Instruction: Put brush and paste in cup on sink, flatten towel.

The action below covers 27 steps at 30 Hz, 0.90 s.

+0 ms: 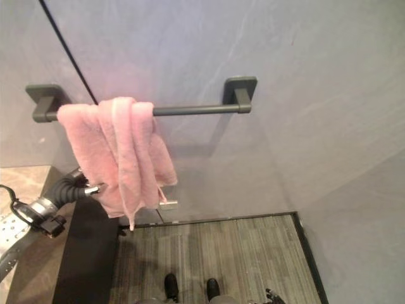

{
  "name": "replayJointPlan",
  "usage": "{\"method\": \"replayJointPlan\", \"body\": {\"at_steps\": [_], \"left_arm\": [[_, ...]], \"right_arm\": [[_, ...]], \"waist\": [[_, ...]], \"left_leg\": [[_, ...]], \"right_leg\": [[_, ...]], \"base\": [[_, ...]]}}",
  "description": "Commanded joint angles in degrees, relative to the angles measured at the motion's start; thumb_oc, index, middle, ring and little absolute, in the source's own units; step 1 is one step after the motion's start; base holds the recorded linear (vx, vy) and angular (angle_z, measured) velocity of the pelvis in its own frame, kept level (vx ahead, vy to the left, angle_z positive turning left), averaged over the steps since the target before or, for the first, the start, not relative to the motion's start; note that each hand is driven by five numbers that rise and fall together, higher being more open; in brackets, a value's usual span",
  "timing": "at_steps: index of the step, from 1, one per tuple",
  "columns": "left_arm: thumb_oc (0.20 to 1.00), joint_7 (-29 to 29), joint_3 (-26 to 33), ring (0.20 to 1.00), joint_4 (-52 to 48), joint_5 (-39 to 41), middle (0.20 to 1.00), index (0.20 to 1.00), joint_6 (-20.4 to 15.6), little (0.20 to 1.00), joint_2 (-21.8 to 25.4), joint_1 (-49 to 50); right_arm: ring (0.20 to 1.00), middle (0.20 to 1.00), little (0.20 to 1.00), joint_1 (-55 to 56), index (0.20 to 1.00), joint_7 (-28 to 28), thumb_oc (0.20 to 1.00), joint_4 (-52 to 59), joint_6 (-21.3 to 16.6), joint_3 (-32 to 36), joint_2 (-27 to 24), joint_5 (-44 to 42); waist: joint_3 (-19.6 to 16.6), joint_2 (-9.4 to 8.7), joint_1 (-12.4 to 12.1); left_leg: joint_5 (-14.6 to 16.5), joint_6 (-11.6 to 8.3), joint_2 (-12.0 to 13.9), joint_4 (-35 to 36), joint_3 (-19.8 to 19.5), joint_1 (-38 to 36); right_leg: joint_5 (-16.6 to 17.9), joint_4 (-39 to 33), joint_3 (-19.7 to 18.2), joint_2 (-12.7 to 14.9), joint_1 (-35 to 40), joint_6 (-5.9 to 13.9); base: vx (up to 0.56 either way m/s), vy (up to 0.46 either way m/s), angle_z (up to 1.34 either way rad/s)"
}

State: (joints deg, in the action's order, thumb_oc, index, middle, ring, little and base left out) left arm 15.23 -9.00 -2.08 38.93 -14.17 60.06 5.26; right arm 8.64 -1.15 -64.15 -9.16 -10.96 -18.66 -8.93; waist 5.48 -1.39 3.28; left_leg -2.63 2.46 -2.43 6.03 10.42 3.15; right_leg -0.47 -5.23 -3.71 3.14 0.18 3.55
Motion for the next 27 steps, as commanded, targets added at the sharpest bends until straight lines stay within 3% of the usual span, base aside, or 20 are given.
{"method": "replayJointPlan", "body": {"at_steps": [1, 7, 10, 15, 17, 19, 21, 27], "left_arm": [[0.432, -0.2, 1.5, 0.432, -0.4, 0.8, 0.432, 0.432, -2.0, 0.432, 0.8, -2.1], [0.366, -0.2, 1.9, 0.366, 0.0, 0.7, 0.366, 0.366, -2.1, 0.366, 0.6, -1.3], [0.373, 0.0, 2.1, 0.373, 0.4, 0.8, 0.373, 0.373, -2.1, 0.373, 0.3, -0.9], [0.369, 0.4, 3.4, 0.369, 1.5, 0.7, 0.369, 0.369, -2.5, 0.369, 0.7, 0.9], [0.473, 0.2, 3.6, 0.473, 2.0, -0.3, 0.473, 0.473, -2.7, 0.473, 0.7, 1.3], [0.47, 0.2, 3.4, 0.47, 1.9, -0.6, 0.47, 0.47, -2.7, 0.47, 0.8, 1.4], [0.442, 0.4, 2.5, 0.442, 1.7, -1.6, 0.442, 0.442, -2.6, 0.442, 1.3, 1.4], [0.438, 0.0, 2.2, 0.438, 2.0, -3.0, 0.438, 0.438, -2.6, 0.438, 1.6, 0.9]], "right_arm": [[1.0, 1.0, 1.0, -0.3, 1.0, 1.2, 1.0, -1.0, -1.3, -0.5, -2.5, -0.3], [1.0, 1.0, 1.0, -0.2, 1.0, 1.6, 1.0, 0.8, -1.7, 0.8, -2.9, -1.8], [1.0, 1.0, 1.0, -0.3, 1.0, 1.4, 1.0, 2.5, -2.2, 2.0, -3.2, -4.5], [1.0, 1.0, 1.0, 1.7, 1.0, 1.3, 1.0, 18.5, -4.2, 5.1, -6.7, -8.7], [1.0, 1.0, 1.0, 2.9, 1.0, 1.3, 1.0, 28.5, -5.4, 8.2, -9.6, -9.8], [1.0, 1.0, 1.0, 3.6, 1.0, 0.7, 1.0, 32.8, -5.5, 9.0, -10.9, -10.0], [1.0, 1.0, 1.0, 6.1, 1.0, -2.0, 1.0, 44.0, -6.6, 10.3, -15.8, -10.7], [1.0, 1.0, 1.0, 6.6, 1.0, -3.4, 1.0, 55.0, -6.6, 10.7, -20.7, -10.4]], "waist": [[-1.6, 0.33, 0.6], [-1.6, 0.31, 0.8], [-1.7, 0.33, 0.9], [-1.7, 0.29, 1.6], [-1.7, 0.29, 2.2], [-1.8, 0.34, 2.4], [-2.0, 0.16, 2.8], [-2.3, -0.09, 2.8]], "left_leg": [[8.3, 1.12, -0.4, -1.0, -0.6, -2.8], [8.4, 1.14, -0.4, -1.0, -0.2, -2.9], [8.5, 1.21, -0.3, -1.0, 0.1, -3.1], [8.5, 1.28, -0.3, -1.0, 0.7, -3.3], [8.6, 1.37, -0.3, -1.0, 0.8, -3.5], [8.6, 1.39, -0.3, -1.0, 0.9, -3.6], [8.7, 1.44, -0.4, -1.0, 1.2, -3.9], [8.8, 1.53, -0.5, -1.0, 1.3, -4.3]], "right_leg": [[0.0, 0.2, 2.2, 1.7, 0.0, 3.17], [0.1, 0.2, 2.0, 1.7, 0.0, 3.28], [0.2, 0.2, 1.8, 1.7, 0.0, 3.31], [0.4, 0.2, 1.4, 1.8, 0.0, 3.54], [0.5, 0.2, 1.2, 1.8, 0.0, 3.69], [0.6, 0.2, 1.2, 1.9, 0.1, 3.74], [0.6, 0.2, 1.4, 2.0, 0.3, 3.9], [0.6, 0.2, 1.5, 2.2, 0.7, 4.01]], "base": [[0.0, 0.0, 0.0], [0.0, 0.0, 0.0], [-0.01, 0.005, -0.01], [-0.02, 0.012, -0.08], [-0.02, 0.018, -0.08], [-0.01, 0.01, -0.02], [-0.04, 0.031, -0.01], [-0.02, 0.008, 0.0]]}}
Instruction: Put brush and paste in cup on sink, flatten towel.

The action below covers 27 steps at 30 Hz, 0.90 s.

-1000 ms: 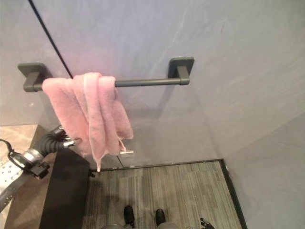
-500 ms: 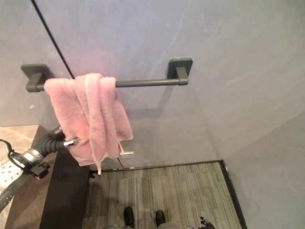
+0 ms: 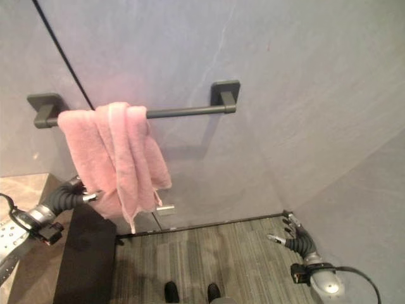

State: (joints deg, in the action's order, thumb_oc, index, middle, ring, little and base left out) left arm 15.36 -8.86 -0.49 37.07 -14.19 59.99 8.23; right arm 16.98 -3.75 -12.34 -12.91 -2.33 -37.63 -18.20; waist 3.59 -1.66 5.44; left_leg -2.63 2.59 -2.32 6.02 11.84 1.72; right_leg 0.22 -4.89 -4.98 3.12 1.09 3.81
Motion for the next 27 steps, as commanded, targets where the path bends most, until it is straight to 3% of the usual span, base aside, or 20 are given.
{"method": "replayJointPlan", "body": {"at_steps": [1, 6, 7, 13, 22, 27], "left_arm": [[0.395, -0.4, 2.3, 0.395, 0.3, -1.6, 0.395, 0.395, -2.4, 0.395, 1.4, -2.1], [0.329, -1.0, 2.5, 0.329, 0.2, -2.3, 0.329, 0.329, -2.2, 0.329, 0.6, -2.1], [0.2, -1.0, 1.8, 0.2, 0.7, -2.2, 0.2, 0.2, -2.2, 0.2, 0.4, -2.8], [0.2, -0.8, 1.2, 0.2, 0.9, -1.7, 0.2, 0.2, -2.0, 0.2, 0.9, -3.5], [0.2, -1.5, 0.0, 0.2, 1.1, -1.7, 0.2, 0.2, -1.8, 0.2, 1.6, -5.1], [0.2, -1.9, -1.0, 0.2, 1.0, -1.3, 0.2, 0.2, -1.5, 0.2, 1.8, -6.4]], "right_arm": [[1.0, 1.0, 1.0, -2.3, 1.0, -1.0, 1.0, 7.5, -2.9, 1.8, -2.6, -0.9], [1.0, 1.0, 1.0, -4.1, 1.0, -2.0, 1.0, 14.7, -2.9, 0.1, -4.6, -0.7], [1.0, 1.0, 1.0, -6.3, 1.0, -2.2, 1.0, 17.4, -3.1, -1.3, -6.4, -0.8], [1.0, 1.0, 1.0, -13.0, 1.0, -3.0, 1.0, 22.8, -3.1, -5.2, -10.5, -4.1], [1.0, 1.0, 1.0, -21.3, 1.0, -2.0, 1.0, 24.8, -2.7, -9.3, -12.9, -5.9], [1.0, 1.0, 1.0, -28.9, 1.0, -2.6, 1.0, 25.9, -1.6, -15.4, -13.9, -6.6]], "waist": [[-0.5, 0.07, 0.5], [-0.6, -0.09, 0.1], [-0.6, -0.19, -0.2], [-0.6, -0.3, -1.2], [-0.6, -0.78, -2.3], [-0.5, -1.24, -3.4]], "left_leg": [[8.7, 1.47, -0.5, -1.0, -0.1, -2.9], [8.7, 1.58, -0.6, -1.0, 0.0, -3.0], [8.6, 1.64, -0.6, -1.0, 0.0, -3.0], [8.5, 1.84, -0.7, -1.0, 0.1, -2.8], [8.1, 1.9, -0.9, -1.0, -0.1, -2.1], [7.8, 1.88, -0.9, -1.0, -0.2, -1.5]], "right_leg": [[-0.1, -0.1, 2.7, 2.2, -0.2, 3.71], [0.1, -0.1, 2.7, 2.3, -0.2, 3.65], [0.1, -0.1, 2.7, 2.3, -0.3, 3.63], [0.4, -0.1, 2.7, 2.5, -0.5, 3.63], [0.8, -0.1, 3.1, 2.8, -1.0, 3.61], [1.0, -0.1, 3.1, 2.7, -1.6, 3.47]], "base": [[0.0, 0.0, 0.0], [-0.04, 0.01, -0.01], [0.0, 0.0, 0.0], [-0.03, 0.013, -0.01], [-0.02, 0.004, -0.01], [-0.01, 0.0, 0.0]]}}
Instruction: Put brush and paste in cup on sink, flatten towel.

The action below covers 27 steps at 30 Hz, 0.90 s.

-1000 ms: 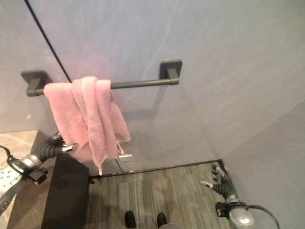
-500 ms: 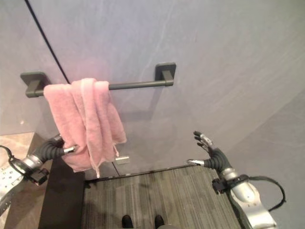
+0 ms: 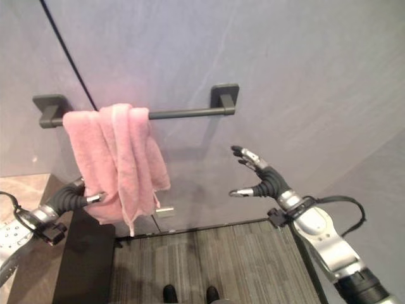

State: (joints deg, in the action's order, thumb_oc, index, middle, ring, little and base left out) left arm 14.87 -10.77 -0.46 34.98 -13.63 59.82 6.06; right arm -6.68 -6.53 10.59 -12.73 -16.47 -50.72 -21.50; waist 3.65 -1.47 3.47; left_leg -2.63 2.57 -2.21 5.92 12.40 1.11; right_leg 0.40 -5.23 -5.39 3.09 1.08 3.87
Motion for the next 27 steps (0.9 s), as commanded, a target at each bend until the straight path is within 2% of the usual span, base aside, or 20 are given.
{"method": "replayJointPlan", "body": {"at_steps": [1, 9, 21, 22, 27], "left_arm": [[0.2, -1.4, 0.7, 0.2, 1.0, 0.9, 0.2, 0.2, -1.9, 0.2, 2.1, -4.5], [0.2, -2.2, -1.1, 0.2, 1.2, 2.1, 0.2, 0.2, -1.6, 0.2, 2.1, -6.8], [0.2, -3.6, -1.9, 0.2, 2.4, 1.8, 0.2, 0.2, -1.2, 0.2, 0.8, -9.3], [0.2, -3.9, -1.9, 0.2, 2.9, 1.8, 0.2, 0.2, -1.0, 0.2, 0.0, -9.4], [0.2, -4.1, -1.2, 0.2, 3.0, 1.7, 0.2, 0.2, -0.7, 0.2, -0.4, -9.3]], "right_arm": [[1.0, 1.0, 1.0, -6.7, 1.0, 0.1, 1.0, 2.9, -1.6, -2.6, -0.8, -3.9], [1.0, 1.0, 1.0, -16.3, 1.0, 0.7, 1.0, -2.3, 0.7, -10.6, 1.8, -8.8], [1.0, 1.0, 1.0, -23.4, 1.0, 2.3, 1.0, -5.1, 2.8, -15.2, 5.0, -6.5], [1.0, 1.0, 1.0, -25.1, 1.0, 2.8, 1.0, -5.8, 3.5, -16.5, 6.7, -5.9], [1.0, 1.0, 1.0, -26.4, 1.0, 2.9, 1.0, -5.8, 4.3, -17.6, 8.2, -5.7]], "waist": [[-0.4, -1.51, -1.7], [0.4, -2.41, -3.3], [1.2, -3.1, -4.5], [1.3, -3.07, -4.8], [1.3, -3.26, -5.2]], "left_leg": [[7.7, 1.92, -1.0, -0.9, -0.9, -0.7], [7.1, 1.72, -0.8, -0.9, -1.6, 0.5], [6.3, 1.46, -0.7, -0.9, -2.5, 1.7], [6.3, 1.47, -0.6, -0.9, -2.6, 1.8], [6.3, 1.42, -0.5, -0.9, -2.6, 1.7]], "right_leg": [[0.8, 0.2, 3.6, 2.8, -1.6, 3.36], [1.1, 0.2, 4.2, 2.7, -2.5, 3.01], [1.1, 0.2, 4.7, 2.4, -3.3, 2.44], [1.1, 0.2, 4.8, 2.4, -3.3, 2.33], [1.0, 0.2, 4.9, 2.3, -3.2, 2.22]], "base": [[-0.03, -0.011, 0.02], [-0.01, -0.003, 0.02], [0.0, -0.003, 0.02], [0.0, 0.0, 0.0], [0.0, 0.0, 0.0]]}}
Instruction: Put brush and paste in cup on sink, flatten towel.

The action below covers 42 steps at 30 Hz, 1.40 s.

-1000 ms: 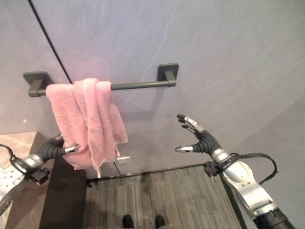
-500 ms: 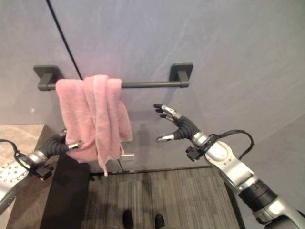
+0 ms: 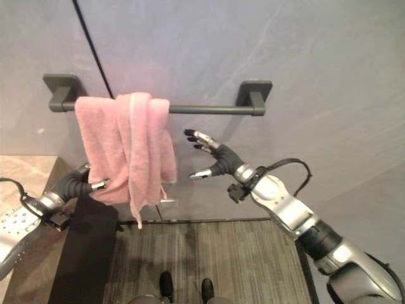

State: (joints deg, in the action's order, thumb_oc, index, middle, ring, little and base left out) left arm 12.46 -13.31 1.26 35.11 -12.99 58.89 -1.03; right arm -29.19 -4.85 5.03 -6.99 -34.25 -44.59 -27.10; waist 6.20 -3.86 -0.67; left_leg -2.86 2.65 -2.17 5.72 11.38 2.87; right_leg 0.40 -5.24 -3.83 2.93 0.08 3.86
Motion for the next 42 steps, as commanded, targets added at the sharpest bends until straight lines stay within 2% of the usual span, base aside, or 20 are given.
{"method": "replayJointPlan", "body": {"at_steps": [1, 7, 14, 22, 25, 26, 29, 30, 31, 33, 34, 37, 42], "left_arm": [[0.2, -1.9, 1.2, 0.2, 1.6, 1.5, 0.2, 0.2, -1.3, 0.2, 0.3, -2.4], [0.2, -2.7, 1.0, 0.2, 1.9, 1.5, 0.2, 0.2, -1.4, 0.2, -0.2, -3.2], [0.2, -3.6, 1.3, 0.2, 1.7, 1.7, 0.2, 0.2, -1.1, 0.2, -1.4, -4.2], [0.2, -4.0, 1.8, 0.2, 1.5, 1.6, 0.2, 0.2, -1.2, 0.2, -2.4, -4.7], [0.2, -4.2, 2.0, 0.2, 1.7, 1.5, 0.2, 0.2, -1.1, 0.2, -2.5, -4.9], [0.2, -4.2, 2.2, 0.2, 1.5, 1.4, 0.2, 0.2, -1.3, 0.2, -2.5, -4.9], [0.2, -4.4, 2.3, 0.2, 1.2, 1.4, 0.2, 0.2, -1.4, 0.2, -2.7, -5.2], [0.2, -4.4, 2.3, 0.2, 1.2, 1.4, 0.2, 0.2, -1.4, 0.2, -2.7, -5.2], [0.2, -4.6, 2.3, 0.2, 1.1, 1.2, 0.2, 0.2, -1.4, 0.2, -2.8, -5.4], [0.2, -4.7, 2.3, 0.2, 0.9, 1.2, 0.2, 0.2, -1.5, 0.2, -2.9, -5.5], [0.2, -4.8, 2.3, 0.2, 0.8, 1.1, 0.2, 0.2, -1.6, 0.2, -3.0, -5.7], [0.2, -4.8, 2.5, 0.2, 0.8, 0.9, 0.2, 0.2, -1.5, 0.2, -3.2, -5.7], [0.2, -5.1, 2.6, 0.2, 0.8, 0.3, 0.2, 0.2, -1.4, 0.2, -3.6, -5.5]], "right_arm": [[1.0, 1.0, 1.0, -4.2, 1.0, 1.5, 1.0, -0.6, -1.2, -0.1, 2.5, -0.1], [1.0, 1.0, 1.0, -6.7, 1.0, 2.6, 1.0, -2.9, -0.4, -1.3, 4.8, 0.0], [1.0, 1.0, 1.0, -13.3, 1.0, 5.4, 1.0, -6.3, 1.6, -2.8, 8.8, 9.1], [1.0, 1.0, 1.0, -16.1, 1.0, 6.5, 1.0, -9.3, 2.2, -2.8, 13.1, 12.7], [0.903, 0.903, 0.903, -16.8, 0.903, 6.4, 0.903, -9.0, 2.4, -2.9, 13.6, 14.0], [0.909, 0.909, 0.909, -16.8, 0.909, 6.4, 0.909, -8.6, 2.3, -2.6, 13.6, 13.8], [0.705, 0.705, 0.705, -17.1, 0.705, 6.4, 0.705, -8.3, 2.4, -2.3, 13.9, 14.1], [0.567, 0.567, 0.567, -17.1, 0.567, 6.4, 0.567, -8.3, 2.4, -2.3, 13.9, 14.1], [0.514, 0.514, 0.514, -17.4, 0.514, 6.5, 0.514, -8.4, 2.4, -2.4, 14.1, 14.6], [0.473, 0.473, 0.473, -17.6, 0.473, 6.7, 0.473, -8.6, 2.5, -2.4, 14.3, 14.9], [0.288, 0.288, 0.288, -17.9, 0.288, 6.7, 0.288, -8.6, 2.4, -2.2, 14.3, 15.2], [0.2, 0.2, 0.2, -17.6, 0.2, 6.6, 0.2, -7.9, 2.4, -1.9, 14.1, 15.2], [0.2, 0.2, 0.2, -17.0, 0.2, 6.4, 0.2, -7.2, 2.2, -1.4, 14.3, 15.3]], "waist": [[-1.2, -0.94, -1.1], [-1.1, -1.05, -1.6], [-0.6, -1.16, -2.4], [-0.1, -1.31, -3.0], [0.3, -1.46, -3.2], [0.4, -1.48, -3.2], [0.8, -1.64, -3.3], [0.7, -1.64, -3.3], [0.8, -1.76, -3.4], [0.8, -1.75, -3.5], [1.0, -1.73, -3.6], [1.1, -1.81, -3.5], [1.3, -1.69, -3.6]], "left_leg": [[6.5, 1.34, -0.5, -0.7, -1.7, -0.1], [6.5, 1.32, -0.5, -0.7, -1.8, 0.0], [6.3, 1.39, -0.4, -0.7, -1.9, 0.8], [6.0, 1.42, -0.4, -0.7, -2.2, 2.0], [5.8, 1.42, -0.4, -0.7, -2.5, 2.9], [5.7, 1.44, -0.5, -0.7, -2.6, 3.2], [5.5, 1.42, -0.5, -0.7, -2.8, 4.0], [5.5, 1.42, -0.5, -0.7, -2.9, 4.0], [5.4, 1.47, -0.4, -0.7, -3.0, 4.6], [5.3, 1.47, -0.4, -0.7, -3.0, 4.7], [5.3, 1.42, -0.4, -0.7, -3.0, 5.0], [5.3, 1.39, -0.3, -0.7, -3.0, 5.1], [5.4, 1.41, -0.3, -0.7, -3.0, 5.1]], "right_leg": [[0.9, 0.2, 3.5, 2.4, -2.2, 2.2], [0.8, 0.2, 3.6, 2.4, -2.2, 2.07], [1.0, 0.2, 3.6, 2.3, -2.9, 1.93], [1.1, 0.2, 4.0, 2.2, -4.0, 1.78], [1.2, 0.2, 4.1, 2.2, -4.6, 1.7], [1.2, 0.2, 4.2, 2.2, -4.8, 1.69], [1.3, 0.2, 4.5, 2.2, -5.5, 1.7], [1.3, 0.2, 4.6, 2.2, -5.5, 1.7], [1.5, 0.2, 4.6, 2.1, -6.1, 1.65], [1.6, 0.2, 4.6, 2.1, -6.2, 1.65], [1.5, 0.2, 4.7, 2.1, -6.4, 1.65], [1.4, 0.2, 4.6, 2.0, -6.6, 1.64], [1.3, 0.2, 4.7, 2.0, -6.6, 1.55]], "base": [[0.0, 0.0, 0.0], [0.0, 0.0, 0.0], [0.0, 0.0, 0.0], [0.0, 0.0, 0.0], [0.01, 0.005, 0.01], [0.02, 0.015, 0.06], [0.01, 0.012, 0.04], [0.02, 0.008, 0.05], [0.02, 0.006, 0.05], [0.01, 0.005, 0.02], [0.04, 0.016, 0.01], [0.01, 0.004, 0.0], [0.01, 0.0, 0.0]]}}
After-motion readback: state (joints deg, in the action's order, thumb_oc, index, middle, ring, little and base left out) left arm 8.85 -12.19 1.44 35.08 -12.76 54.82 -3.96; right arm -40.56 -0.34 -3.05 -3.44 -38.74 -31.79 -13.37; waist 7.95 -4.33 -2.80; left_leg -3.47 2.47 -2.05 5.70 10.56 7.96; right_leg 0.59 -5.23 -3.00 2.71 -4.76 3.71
